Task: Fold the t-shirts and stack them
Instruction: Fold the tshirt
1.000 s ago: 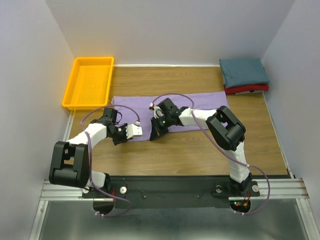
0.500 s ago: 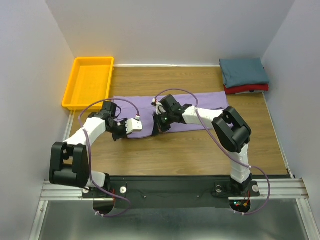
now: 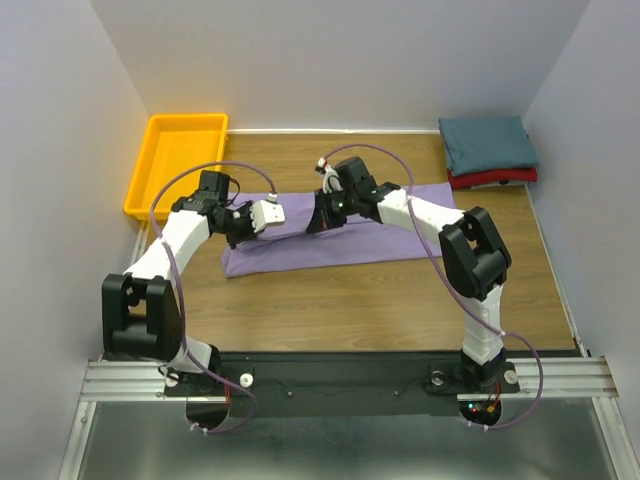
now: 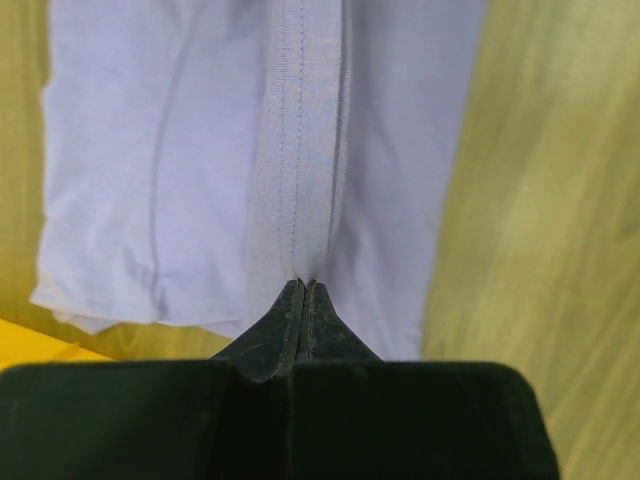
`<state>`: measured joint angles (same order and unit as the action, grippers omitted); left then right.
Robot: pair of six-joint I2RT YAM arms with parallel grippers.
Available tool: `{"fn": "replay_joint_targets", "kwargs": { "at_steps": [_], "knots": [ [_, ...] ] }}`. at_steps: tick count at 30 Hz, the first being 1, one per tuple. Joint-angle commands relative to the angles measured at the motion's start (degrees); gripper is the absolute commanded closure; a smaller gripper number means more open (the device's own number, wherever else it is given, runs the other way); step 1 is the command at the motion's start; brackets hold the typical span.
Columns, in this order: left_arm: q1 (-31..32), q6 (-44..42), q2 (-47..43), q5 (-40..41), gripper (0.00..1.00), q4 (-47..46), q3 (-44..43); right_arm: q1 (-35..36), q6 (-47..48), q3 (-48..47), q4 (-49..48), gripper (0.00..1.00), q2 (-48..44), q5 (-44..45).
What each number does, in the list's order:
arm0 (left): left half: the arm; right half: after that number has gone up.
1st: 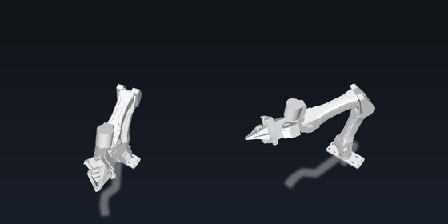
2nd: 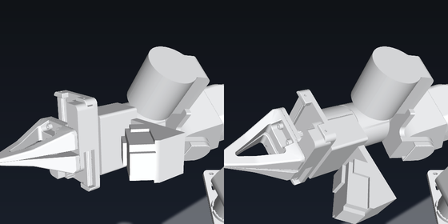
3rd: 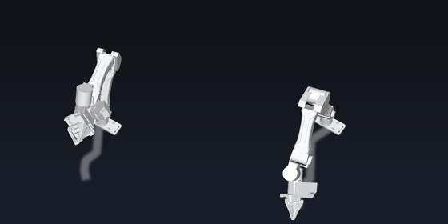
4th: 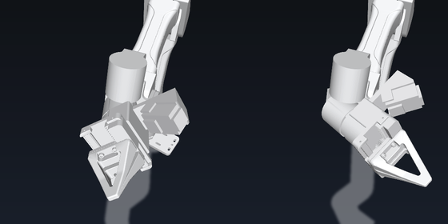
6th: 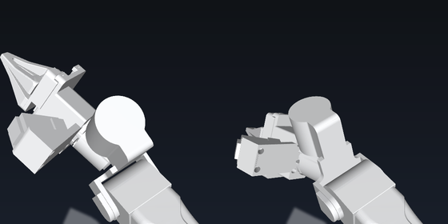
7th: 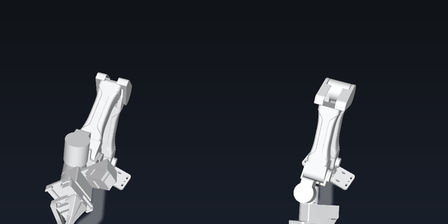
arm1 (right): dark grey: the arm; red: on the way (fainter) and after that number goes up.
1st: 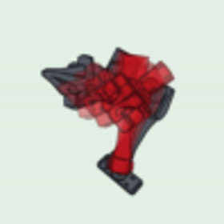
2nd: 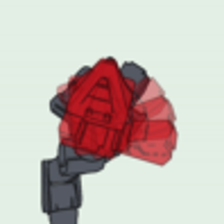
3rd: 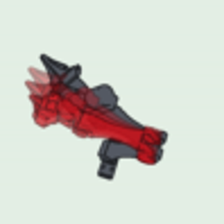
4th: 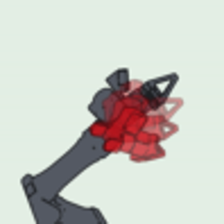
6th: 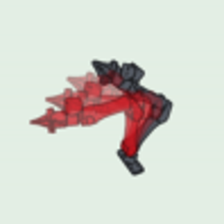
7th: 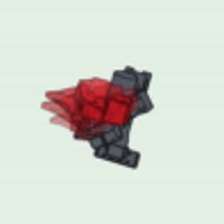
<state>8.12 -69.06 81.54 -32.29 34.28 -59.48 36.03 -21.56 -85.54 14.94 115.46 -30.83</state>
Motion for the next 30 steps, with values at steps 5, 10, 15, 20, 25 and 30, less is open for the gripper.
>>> {"fn": "replay_joint_targets", "kwargs": {
  "at_steps": [5,10,15,20,25,30],
  "knots": [
    [-2.05,4.72,5.47,3.2,1.0,-11.86,-5.55,-1.93,1.79,-9.37,-0.97,0.99,6.78,0.77],
    [-2.85,4.72,8.98,4.61,1.0,-14.06,-8.72,-2.46,1.44,-11.49,-1.32,0.99,9.25,0.59],
    [-2.93,3.84,10.66,4.87,1.0,-15.21,-10.3,-2.72,0.82,-12.72,-1.75,0.99,10.75,0.33],
    [-2.85,4.8,12.15,5.13,1.0,-15.29,-10.04,-3.07,0.82,-12.99,-1.93,0.99,11.02,0.24],
    [-1.88,10.16,13.38,8.03,1.0,-16.44,-9.95,-3.6,1.0,-13.16,-2.02,0.99,10.75,-0.37],
    [-0.91,18.42,12.51,10.93,1.0,-18.19,-10.13,-4.21,1.43,-13.51,-2.02,1.0,11.01,-0.9]
  ]
}}
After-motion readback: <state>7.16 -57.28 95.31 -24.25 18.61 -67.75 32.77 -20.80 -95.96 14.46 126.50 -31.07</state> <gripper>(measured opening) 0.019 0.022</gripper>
